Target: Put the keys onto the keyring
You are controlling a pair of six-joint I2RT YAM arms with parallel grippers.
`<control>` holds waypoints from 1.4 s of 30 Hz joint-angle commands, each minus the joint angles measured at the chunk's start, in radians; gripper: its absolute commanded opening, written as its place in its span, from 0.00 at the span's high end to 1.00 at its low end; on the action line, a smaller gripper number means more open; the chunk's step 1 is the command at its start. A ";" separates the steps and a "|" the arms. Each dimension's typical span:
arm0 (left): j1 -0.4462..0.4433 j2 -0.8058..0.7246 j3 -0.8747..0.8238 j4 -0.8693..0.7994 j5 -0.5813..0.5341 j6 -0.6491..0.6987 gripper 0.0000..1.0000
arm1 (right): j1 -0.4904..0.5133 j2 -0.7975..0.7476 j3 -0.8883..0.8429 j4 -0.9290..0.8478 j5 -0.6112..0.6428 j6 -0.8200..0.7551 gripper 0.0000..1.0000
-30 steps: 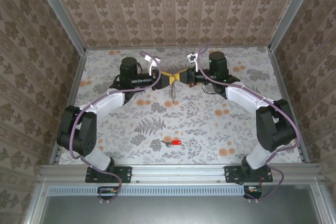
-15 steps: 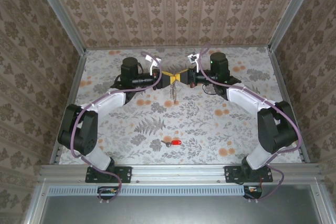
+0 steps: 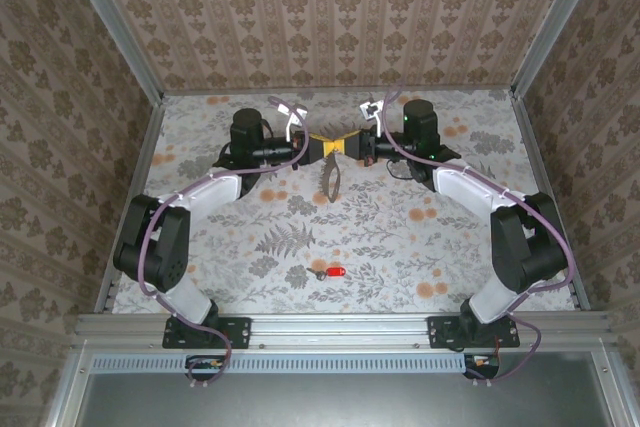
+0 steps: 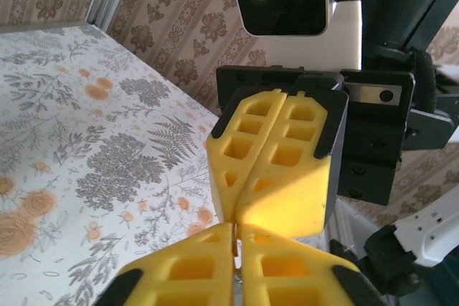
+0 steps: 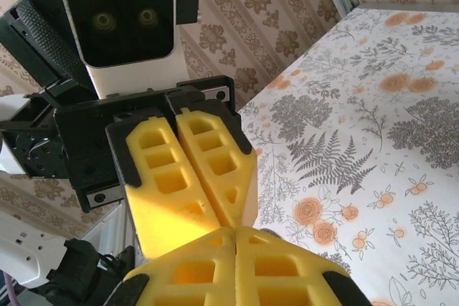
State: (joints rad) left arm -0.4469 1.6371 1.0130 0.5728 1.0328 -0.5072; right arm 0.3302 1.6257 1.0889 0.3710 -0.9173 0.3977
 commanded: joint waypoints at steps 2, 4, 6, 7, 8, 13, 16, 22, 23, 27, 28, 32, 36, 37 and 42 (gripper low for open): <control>-0.038 -0.009 0.013 0.042 0.068 -0.001 1.00 | -0.007 0.006 -0.006 0.065 0.001 0.030 1.00; -0.038 -0.011 0.012 0.035 0.066 0.006 1.00 | -0.008 0.014 -0.004 0.077 0.001 0.040 1.00; -0.039 -0.011 0.012 0.024 0.058 0.014 1.00 | -0.009 0.019 -0.006 0.086 0.001 0.049 1.00; -0.038 -0.011 0.013 0.015 0.053 0.021 1.00 | -0.009 0.023 -0.006 0.089 0.001 0.053 1.00; -0.038 -0.012 0.012 0.007 0.044 0.028 1.00 | -0.009 0.025 -0.006 0.091 0.001 0.055 1.00; -0.038 -0.031 -0.017 -0.016 -0.072 0.061 1.00 | -0.009 0.024 -0.006 0.091 0.015 0.065 0.87; -0.035 -0.054 -0.058 0.008 -0.160 0.078 1.00 | -0.013 0.021 -0.009 0.095 0.024 0.070 0.72; -0.020 -0.070 -0.080 0.028 -0.182 0.073 1.00 | -0.051 0.002 -0.056 0.177 0.064 0.136 0.48; -0.019 -0.072 -0.084 0.035 -0.180 0.073 1.00 | -0.060 -0.001 -0.067 0.195 0.067 0.151 0.47; -0.016 -0.072 -0.084 0.048 -0.164 0.071 1.00 | -0.077 -0.007 -0.105 0.241 0.061 0.187 0.47; -0.016 -0.071 -0.083 0.051 -0.159 0.070 1.00 | -0.078 -0.007 -0.112 0.247 0.053 0.192 0.49; -0.016 -0.069 -0.071 0.052 -0.138 0.069 1.00 | -0.077 0.009 -0.146 0.324 0.005 0.236 0.57; -0.016 -0.068 -0.064 0.047 -0.134 0.065 1.00 | -0.073 0.016 -0.178 0.400 -0.012 0.282 0.59; -0.016 -0.066 -0.062 0.048 -0.134 0.063 1.00 | -0.069 0.015 -0.186 0.412 -0.012 0.290 0.59; -0.016 -0.066 -0.058 0.048 -0.129 0.061 1.00 | -0.037 0.014 -0.201 0.422 -0.009 0.297 0.58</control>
State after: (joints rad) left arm -0.4698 1.6085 0.9344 0.5774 0.8715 -0.4522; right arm 0.2722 1.6447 0.9005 0.7261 -0.8997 0.6712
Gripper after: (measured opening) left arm 0.055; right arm 0.416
